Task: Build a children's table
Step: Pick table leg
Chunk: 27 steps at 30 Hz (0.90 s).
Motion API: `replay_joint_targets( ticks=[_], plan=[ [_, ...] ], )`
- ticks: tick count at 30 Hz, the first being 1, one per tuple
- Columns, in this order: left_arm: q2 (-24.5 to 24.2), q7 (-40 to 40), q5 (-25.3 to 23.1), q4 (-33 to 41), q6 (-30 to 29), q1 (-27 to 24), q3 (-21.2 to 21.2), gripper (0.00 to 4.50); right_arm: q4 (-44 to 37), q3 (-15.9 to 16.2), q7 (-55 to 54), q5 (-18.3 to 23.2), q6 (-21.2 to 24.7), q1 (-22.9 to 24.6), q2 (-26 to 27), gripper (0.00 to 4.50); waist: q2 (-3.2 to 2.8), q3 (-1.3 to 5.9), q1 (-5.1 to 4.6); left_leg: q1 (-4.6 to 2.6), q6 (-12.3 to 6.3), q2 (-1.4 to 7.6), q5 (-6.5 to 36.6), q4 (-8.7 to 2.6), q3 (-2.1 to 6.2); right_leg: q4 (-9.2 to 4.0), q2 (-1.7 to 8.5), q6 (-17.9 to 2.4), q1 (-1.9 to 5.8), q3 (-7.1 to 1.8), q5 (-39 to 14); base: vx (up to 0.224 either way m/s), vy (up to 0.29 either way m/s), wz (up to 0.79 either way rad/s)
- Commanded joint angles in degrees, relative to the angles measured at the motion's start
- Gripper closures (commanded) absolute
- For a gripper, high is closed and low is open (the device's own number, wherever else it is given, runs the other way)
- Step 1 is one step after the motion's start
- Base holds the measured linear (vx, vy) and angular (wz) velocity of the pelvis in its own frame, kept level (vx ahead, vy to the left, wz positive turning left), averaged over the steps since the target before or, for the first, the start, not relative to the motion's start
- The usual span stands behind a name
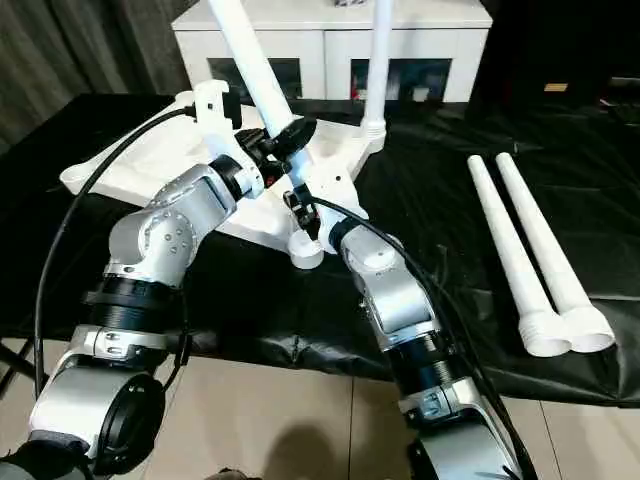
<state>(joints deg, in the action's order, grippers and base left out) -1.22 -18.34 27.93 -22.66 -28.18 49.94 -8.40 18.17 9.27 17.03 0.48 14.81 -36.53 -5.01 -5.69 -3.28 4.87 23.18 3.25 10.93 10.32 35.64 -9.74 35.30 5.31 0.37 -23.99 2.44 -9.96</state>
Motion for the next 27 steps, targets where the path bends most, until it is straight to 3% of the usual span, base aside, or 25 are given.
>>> replay_joint_targets(
  ticks=[1, 3, 4, 5, 6, 7, 9, 10, 11, 12, 13, 15, 17, 21, 25, 27],
  plan=[
    [-1.3, 0.2, 0.1, 0.3, -0.6, -0.7, -1.8, 2.63, -1.7, -1.4, 1.1, 1.5, -1.6, -1.9, 0.2, 1.86, 1.43, 4.91, -0.30, -1.03, -4.03, 0.63, 6.5, -3.87, 0.11, -3.19, 1.75, -12.8, 3.52, -1.08, -4.8, 0.000, 0.000, 0.00],
    [-1.9, -0.2, 0.5, 0.7, -0.8, -0.9, -1.9, 2.63, -1.6, -2.1, 3.6, 3.3, -1.0, -2.4, -0.2, 1.54, 1.71, 4.96, -0.20, -1.25, -4.05, 0.74, 6.6, -3.83, 0.04, -3.23, 1.79, -12.9, 3.40, -1.15, -5.4, 0.000, 0.000, 0.00],
    [-2.5, -0.9, 0.7, 1.1, -1.3, -1.2, -1.8, 2.64, -1.6, -2.5, 6.5, 5.0, -0.2, -2.6, -0.7, 1.46, 2.20, 4.89, -0.16, -1.17, -4.26, 0.78, 6.5, -3.87, -0.01, -3.24, 1.79, -12.9, 3.43, -1.17, -5.7, 0.000, 0.000, 0.00],
    [-3.1, -1.7, 0.9, 1.5, -1.8, -1.4, -1.7, 2.64, -1.6, -2.8, 8.5, 6.0, 0.4, -2.8, -1.2, 1.43, 1.92, 4.91, -0.08, -1.31, -4.34, 0.83, 6.6, -3.90, -0.01, -3.22, 1.78, -12.9, 3.31, -1.18, -5.8, 0.000, 0.000, 0.00],
    [-3.6, -2.6, 1.1, 1.9, -2.2, -1.7, -1.4, 2.64, -1.6, -2.6, 10.1, 6.3, 0.6, -2.9, -1.9, 1.37, 2.92, 4.88, -0.05, -1.16, -4.66, 0.84, 6.0, -3.88, -0.04, -3.09, 1.80, -12.8, 3.46, -1.24, -5.5, 0.000, 0.000, 0.00],
    [-4.4, -4.0, 1.3, 2.7, -2.9, -2.1, -1.0, 2.64, -1.7, -2.7, 13.7, 7.7, 1.3, -3.0, -3.1, 1.11, 3.29, 4.84, 0.02, -1.28, -4.64, 0.99, 5.8, -3.96, -0.15, -3.19, 1.77, -12.8, 3.28, -1.23, -5.5, 0.000, 0.000, 0.00],
    [-5.8, -6.9, 2.2, 4.3, -4.9, -3.0, -0.1, 2.64, -2.2, -3.6, 19.3, 11.4, 3.8, -3.1, -5.0, 1.03, 3.63, 4.85, 0.16, -1.33, -4.61, 1.16, 5.0, -3.99, -0.09, -2.88, 1.80, -13.3, 3.27, -1.22, -4.0, 0.000, 0.000, 0.00],
    [-5.8, -6.9, 2.2, 4.3, -4.9, -3.0, -0.1, 2.64, -2.2, -3.6, 19.3, 11.4, 3.8, -3.1, -5.0, 0.99, 3.27, 4.94, 0.20, -1.53, -4.37, 1.23, 4.7, -4.01, 0.01, -2.64, 1.71, -13.6, 3.19, -1.18, -2.6, 0.000, 0.000, 0.00],
    [-6.8, -9.0, 2.6, 5.3, -5.9, -3.5, 0.7, 2.64, -2.2, -4.2, 22.7, 13.7, 5.4, -3.3, -6.2, 0.92, 3.94, 4.86, 0.00, -1.52, -4.33, 1.26, 4.7, -4.05, -0.13, -2.75, 1.62, -13.7, 3.11, -1.21, -1.9, 0.000, 0.000, 0.00],
    [-8.1, -11.9, 3.4, 6.4, -7.6, -4.1, 1.8, 2.64, -1.9, -4.7, 26.5, 15.9, 7.2, -3.5, -7.9, 0.67, 4.60, 4.96, 0.27, -1.62, -4.60, 1.20, 4.8, -4.05, -0.06, -2.35, 1.81, -14.3, 3.54, -1.19, -1.1, 0.000, 0.000, 0.00],
    [-9.6, -15.3, 4.1, 7.7, -8.8, -4.7, 3.2, 2.64, -1.4, -5.4, 31.0, 18.4, 9.5, -3.8, -9.7, 0.59, 4.57, 4.82, 0.31, -1.69, -4.44, 1.26, 5.0, -4.07, -0.21, -2.48, 1.78, -14.6, 3.26, -1.22, -1.2, 0.000, 0.000, 0.00],
    [-11.3, -20.0, 4.8, 9.3, -9.2, -5.3, 5.1, 2.64, -0.3, -6.9, 35.2, 21.5, 12.9, -4.3, -11.1, 0.54, 5.12, 4.81, 0.45, -1.78, -4.17, 1.39, 5.0, -4.11, -0.26, -2.34, 1.80, -15.2, 3.27, -1.27, 0.0, 0.000, 0.000, 0.00],
    [-12.3, -22.8, 5.2, 10.3, -9.5, -5.5, 6.3, 2.64, 0.5, -7.8, 38.0, 23.7, 15.4, -4.6, -11.9, 0.24, 5.05, 4.71, 0.49, -1.78, -3.82, 1.38, 5.2, -4.18, -0.28, -2.32, 1.91, -15.5, 3.22, -1.25, -0.1, 0.000, 0.000, 0.00],
    [-15.1, -32.1, 7.2, 12.0, -10.9, -4.6, 8.1, 2.64, 2.8, -7.8, 47.6, 28.8, 21.8, -5.0, -15.1, 0.16, 5.14, 4.47, 0.53, -1.88, -2.61, 1.31, 7.9, -4.31, -0.41, -2.59, 1.97, -16.2, 3.41, -1.22, -3.0, 0.000, 0.000, 0.00],
    [-15.2, -34.0, 8.8, 11.1, -11.2, -2.7, 7.1, 2.64, 1.5, -4.6, 51.7, 28.7, 24.4, -3.9, -17.4, 0.16, 4.95, 4.43, 0.69, -1.72, -1.74, 1.33, 8.1, -4.25, -0.39, -2.62, 2.11, -15.9, 3.47, -1.27, -4.0, 0.000, 0.000, 0.00],
    [-15.0, -34.4, 9.3, 11.0, -11.3, -2.3, 6.7, 2.64, 1.2, -4.0, 52.1, 28.5, 24.6, -3.6, -17.6, 0.16, 5.20, 4.41, 0.70, -1.72, -1.24, 1.28, 8.6, -4.29, -0.39, -2.78, 2.18, -15.7, 3.50, -1.28, -5.4, 0.000, 0.000, 0.00]
  ],
)
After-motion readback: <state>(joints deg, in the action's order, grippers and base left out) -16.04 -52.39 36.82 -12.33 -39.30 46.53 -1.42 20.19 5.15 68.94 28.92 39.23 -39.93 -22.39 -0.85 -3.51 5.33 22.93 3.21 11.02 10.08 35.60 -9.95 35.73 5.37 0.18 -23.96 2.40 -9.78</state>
